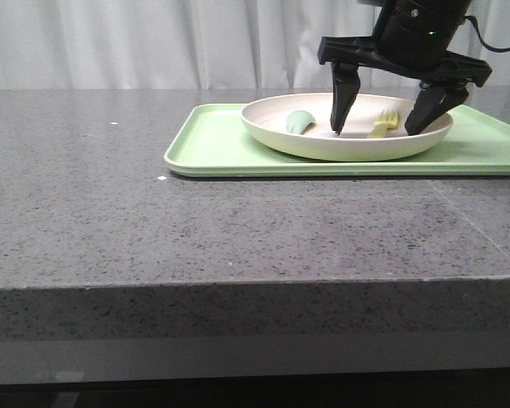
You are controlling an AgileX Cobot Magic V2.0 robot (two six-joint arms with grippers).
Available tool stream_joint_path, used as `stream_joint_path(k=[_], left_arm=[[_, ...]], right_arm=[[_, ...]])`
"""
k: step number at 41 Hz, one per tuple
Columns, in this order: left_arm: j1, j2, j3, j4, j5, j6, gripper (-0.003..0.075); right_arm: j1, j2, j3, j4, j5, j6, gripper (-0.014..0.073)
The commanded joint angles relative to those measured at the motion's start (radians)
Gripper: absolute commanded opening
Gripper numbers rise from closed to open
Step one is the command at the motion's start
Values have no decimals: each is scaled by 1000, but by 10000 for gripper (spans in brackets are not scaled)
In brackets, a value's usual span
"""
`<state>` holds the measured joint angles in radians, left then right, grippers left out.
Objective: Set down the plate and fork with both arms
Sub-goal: 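Lower the right gripper onto the yellow fork and grasp it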
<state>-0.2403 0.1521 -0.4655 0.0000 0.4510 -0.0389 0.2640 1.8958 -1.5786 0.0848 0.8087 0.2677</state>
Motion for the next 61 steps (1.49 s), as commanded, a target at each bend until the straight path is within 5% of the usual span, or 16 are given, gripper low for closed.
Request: stream_joint_path(k=[1,7,23,45,54,61], left_arm=[[1,10,-24,0,-80,-11,-18],[1,10,-24,0,-80,-11,-18],[1,10,-24,0,-80,-11,-18],[1,10,-24,0,-80,-11,-18],[1,10,-24,0,-80,-11,-18],[1,10,-24,0,-80,-11,-18]], right_arm=[[-2,-45,-33,-11,-33,-2,643],[-2,-45,-33,-11,-28,-2,615],[-2,-45,-33,-11,-12,-2,168],[-2,-45,-33,-11,-13,-3,123],[-2,-47,-33,-11,-14,-3,-26],[-5,-81,-33,-14,-21,-3,-42]])
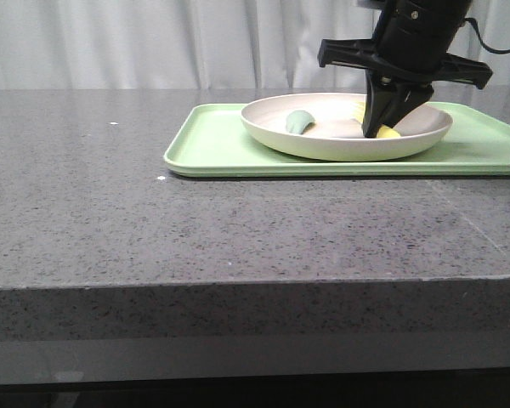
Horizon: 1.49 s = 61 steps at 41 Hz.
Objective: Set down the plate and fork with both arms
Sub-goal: 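Lift the fork off the plate and lower it onto the tray beside the plate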
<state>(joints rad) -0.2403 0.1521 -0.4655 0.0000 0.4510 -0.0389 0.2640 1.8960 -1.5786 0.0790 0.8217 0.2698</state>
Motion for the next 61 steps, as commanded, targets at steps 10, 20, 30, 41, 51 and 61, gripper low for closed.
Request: stream_joint_path(k=[10,20,30,41,51,61], left_arm=[[1,10,-24,0,-80,-11,-18],[1,10,-24,0,-80,-11,-18],[1,10,-24,0,-80,-11,-18],[1,10,-24,0,-80,-11,-18],[1,10,-24,0,-80,-11,-18],[1,10,-24,0,-80,-11,-18]], right_arm=[[-82,-202,-33,-28,-38,-5,-42],[-206,-228,-30,-30,24,-58,-42],[-241,-158,-30,-30,43,-102,-42],[-242,-71,-30,-41,26,-102,-42],[-242,-69,-30,-89,29,-102,-31],[-242,-69,-30,-89,30,-102,18]])
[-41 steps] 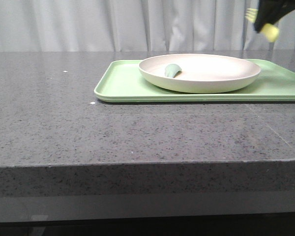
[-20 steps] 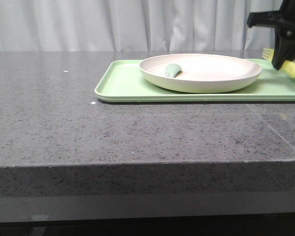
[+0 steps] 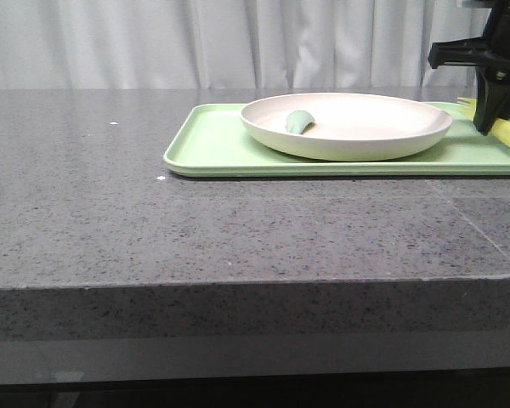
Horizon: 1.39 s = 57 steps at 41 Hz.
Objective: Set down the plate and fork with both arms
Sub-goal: 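Lift the fork off the plate and lower it onto the tray beside the plate, then open the right gripper and raise it away from the fork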
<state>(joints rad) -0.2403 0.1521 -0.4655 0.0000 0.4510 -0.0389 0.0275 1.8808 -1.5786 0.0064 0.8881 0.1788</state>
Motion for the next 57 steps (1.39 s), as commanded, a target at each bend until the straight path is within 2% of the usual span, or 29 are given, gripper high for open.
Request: stream_joint_path(k=[1,18,25,30,49,54,57], left_arm=[[1,10,-24,0,-80,-11,-18],[1,10,-24,0,-80,-11,-18],[1,10,-24,0,-80,-11,-18],[1,10,-24,0,-80,-11,-18],[1,10,-24,0,-80,-11,-18],[1,10,-24,0,-80,-11,-18],[1,10,-24,0,-80,-11,-18]], right_arm=[[-6,-54,-30,-16,-37,-11,17],[-6,-37,-30,-16,-30,-11,24],[-6,-37,-30,-16,-27,-11,145],[-6,-37,-30,-16,-26,-11,183],[-6,-72,-31,-16,-11,-11,186],[-6,-127,-31,-16,-2,-11,166],[-6,-167,-31,-16,-2,-11,117]])
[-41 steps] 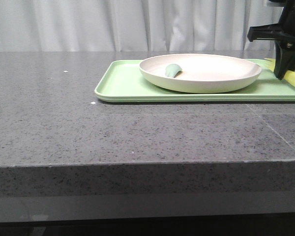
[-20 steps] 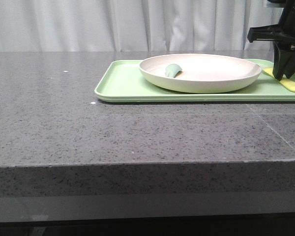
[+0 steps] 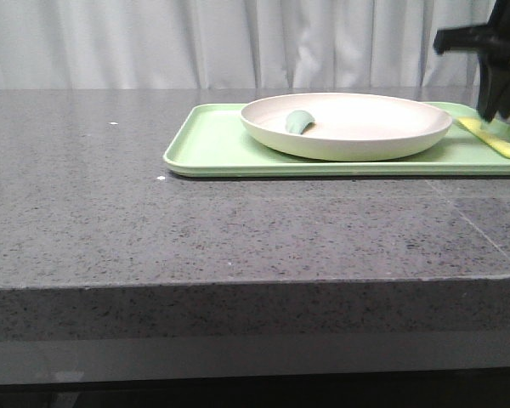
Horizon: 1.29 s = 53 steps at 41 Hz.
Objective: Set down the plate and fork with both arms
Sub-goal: 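Open the right gripper and raise it away from the fork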
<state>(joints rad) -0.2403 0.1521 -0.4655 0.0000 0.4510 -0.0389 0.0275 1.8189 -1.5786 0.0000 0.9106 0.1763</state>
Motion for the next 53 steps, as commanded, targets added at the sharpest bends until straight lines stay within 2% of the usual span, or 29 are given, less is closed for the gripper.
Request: stream_joint_path(k=[1,9,17,22,30,44,53], left_arm=[[1,10,-24,0,-80,-11,-18],[1,10,-24,0,-80,-11,-18],[1,10,-24,0,-80,-11,-18],[1,10,-24,0,-80,-11,-18],[1,10,-24,0,-80,-11,-18],[1,10,-24,0,-80,-11,-18],[1,10,-24,0,-80,-11,-18]], right_arm=[[-6,-112,-31,-10,-24,-9,99],[-6,-204,-31,-10,-22,-9,-76],[10,-301,-21,-10,-8,-35,-64],[42,-406,62,-10,-48,-63,-64],[87,-640,324,-10,-184,-70,-64],[87,-1158,869,-10,-475,-82,-64],[87,-1520,1149,-11,-553,-82,-64]])
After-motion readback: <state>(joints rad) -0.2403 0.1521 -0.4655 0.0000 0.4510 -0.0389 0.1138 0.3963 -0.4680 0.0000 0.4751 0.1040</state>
